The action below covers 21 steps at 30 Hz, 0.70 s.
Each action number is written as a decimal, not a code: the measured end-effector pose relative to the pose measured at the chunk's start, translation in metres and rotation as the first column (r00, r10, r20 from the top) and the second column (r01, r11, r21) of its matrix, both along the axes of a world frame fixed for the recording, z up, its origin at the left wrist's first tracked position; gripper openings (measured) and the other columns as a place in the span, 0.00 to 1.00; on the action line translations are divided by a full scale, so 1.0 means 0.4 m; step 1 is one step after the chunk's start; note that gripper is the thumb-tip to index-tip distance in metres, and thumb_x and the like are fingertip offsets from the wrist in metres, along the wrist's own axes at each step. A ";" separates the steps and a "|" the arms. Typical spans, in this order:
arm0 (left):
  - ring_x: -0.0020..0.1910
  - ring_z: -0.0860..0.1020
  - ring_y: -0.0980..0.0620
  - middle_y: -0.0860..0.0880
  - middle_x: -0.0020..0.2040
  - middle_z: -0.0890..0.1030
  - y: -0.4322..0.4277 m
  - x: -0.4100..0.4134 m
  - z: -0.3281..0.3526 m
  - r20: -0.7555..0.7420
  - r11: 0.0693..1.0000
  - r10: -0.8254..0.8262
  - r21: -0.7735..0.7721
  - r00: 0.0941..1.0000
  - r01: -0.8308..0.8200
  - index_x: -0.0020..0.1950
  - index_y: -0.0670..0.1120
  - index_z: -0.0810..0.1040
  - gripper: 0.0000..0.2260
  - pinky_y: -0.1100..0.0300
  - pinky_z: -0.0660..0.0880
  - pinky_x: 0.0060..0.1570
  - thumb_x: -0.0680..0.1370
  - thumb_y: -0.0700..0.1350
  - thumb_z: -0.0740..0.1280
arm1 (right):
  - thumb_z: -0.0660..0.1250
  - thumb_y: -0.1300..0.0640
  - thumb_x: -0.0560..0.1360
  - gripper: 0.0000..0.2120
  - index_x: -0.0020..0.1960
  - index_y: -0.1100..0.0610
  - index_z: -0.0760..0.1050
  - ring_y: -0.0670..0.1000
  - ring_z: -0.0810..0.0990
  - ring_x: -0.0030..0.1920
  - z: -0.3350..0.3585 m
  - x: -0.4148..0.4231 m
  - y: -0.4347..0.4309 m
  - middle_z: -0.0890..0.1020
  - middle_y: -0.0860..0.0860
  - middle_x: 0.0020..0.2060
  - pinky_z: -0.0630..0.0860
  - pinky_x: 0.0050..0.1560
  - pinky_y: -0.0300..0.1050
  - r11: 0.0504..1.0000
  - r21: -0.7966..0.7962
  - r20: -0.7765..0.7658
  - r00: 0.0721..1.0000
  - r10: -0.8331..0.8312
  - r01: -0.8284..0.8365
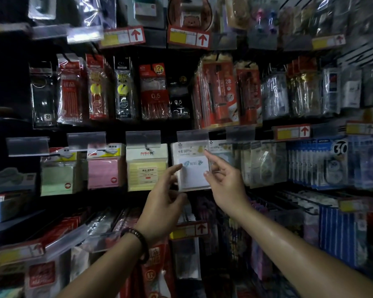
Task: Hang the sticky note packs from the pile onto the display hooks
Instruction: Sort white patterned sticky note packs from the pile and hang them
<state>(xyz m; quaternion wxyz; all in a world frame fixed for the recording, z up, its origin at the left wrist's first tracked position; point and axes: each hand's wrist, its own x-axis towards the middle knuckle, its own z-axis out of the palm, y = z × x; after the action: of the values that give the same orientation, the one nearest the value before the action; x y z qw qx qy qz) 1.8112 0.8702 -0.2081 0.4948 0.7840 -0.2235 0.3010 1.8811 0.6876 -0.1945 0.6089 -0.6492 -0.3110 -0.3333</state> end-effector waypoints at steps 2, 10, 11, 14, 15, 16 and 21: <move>0.56 0.85 0.52 0.56 0.69 0.74 0.008 0.004 0.009 -0.010 0.998 0.039 0.058 0.999 -0.039 0.81 0.66 0.62 0.32 0.54 0.86 0.49 0.85 0.37 0.66 | 0.67 0.69 0.83 0.26 0.76 0.47 0.76 0.36 0.75 0.32 0.004 0.009 -0.001 0.78 0.37 0.47 0.72 0.37 0.29 1.000 0.008 0.009 1.000 -0.008 0.008; 0.49 0.84 0.56 0.53 0.69 0.74 0.023 -0.002 0.042 0.039 0.958 0.159 0.237 0.987 -0.164 0.85 0.63 0.56 0.37 0.55 0.85 0.51 0.83 0.43 0.71 | 0.68 0.66 0.83 0.26 0.77 0.47 0.75 0.43 0.69 0.31 0.007 0.057 0.011 0.72 0.41 0.36 0.71 0.34 0.41 0.996 -0.009 0.011 0.996 -0.084 0.084; 0.49 0.84 0.55 0.52 0.69 0.74 0.025 -0.002 0.042 0.054 0.948 0.175 0.259 0.983 -0.183 0.85 0.62 0.56 0.37 0.53 0.85 0.52 0.83 0.44 0.71 | 0.68 0.65 0.83 0.26 0.77 0.47 0.74 0.46 0.69 0.31 0.007 0.062 0.014 0.75 0.43 0.38 0.71 0.34 0.45 0.997 -0.012 0.008 0.997 -0.079 0.079; 0.49 0.84 0.54 0.53 0.67 0.74 0.033 0.001 0.047 0.061 0.936 0.191 0.291 0.980 -0.200 0.86 0.60 0.55 0.38 0.52 0.85 0.51 0.82 0.46 0.72 | 0.69 0.64 0.83 0.25 0.77 0.48 0.75 0.53 0.69 0.30 0.008 0.075 0.024 0.84 0.62 0.56 0.70 0.32 0.50 0.997 -0.029 -0.017 0.997 -0.079 0.079; 0.49 0.84 0.54 0.53 0.67 0.74 0.036 0.004 0.050 0.056 0.931 0.194 0.303 0.979 -0.202 0.86 0.60 0.55 0.38 0.53 0.85 0.51 0.82 0.47 0.72 | 0.69 0.64 0.83 0.25 0.77 0.48 0.75 0.52 0.69 0.29 0.007 0.083 0.025 0.83 0.62 0.57 0.69 0.31 0.49 0.996 -0.030 -0.019 0.996 -0.086 0.086; 0.50 0.84 0.53 0.53 0.67 0.74 0.039 0.010 0.053 0.055 0.924 0.203 0.320 0.978 -0.210 0.86 0.59 0.55 0.38 0.53 0.85 0.51 0.82 0.48 0.72 | 0.69 0.64 0.83 0.25 0.77 0.48 0.75 0.51 0.70 0.29 0.006 0.092 0.027 0.86 0.58 0.51 0.69 0.31 0.47 0.994 -0.036 -0.017 0.995 -0.100 0.099; 0.60 0.81 0.52 0.53 0.70 0.74 0.062 0.030 0.044 0.041 0.882 0.254 0.401 0.966 -0.248 0.84 0.57 0.60 0.35 0.50 0.83 0.61 0.80 0.53 0.73 | 0.71 0.64 0.81 0.25 0.75 0.47 0.77 0.44 0.74 0.33 0.027 0.115 0.035 0.78 0.49 0.36 0.73 0.34 0.36 0.955 -0.139 -0.015 0.963 -0.268 0.263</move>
<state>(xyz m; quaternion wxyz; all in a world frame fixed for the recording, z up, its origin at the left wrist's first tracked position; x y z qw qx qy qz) 1.8232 0.8948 -0.1903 0.2811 0.8931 -0.1742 0.3051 1.9273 0.7017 -0.1835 0.5184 -0.7304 -0.2325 -0.3791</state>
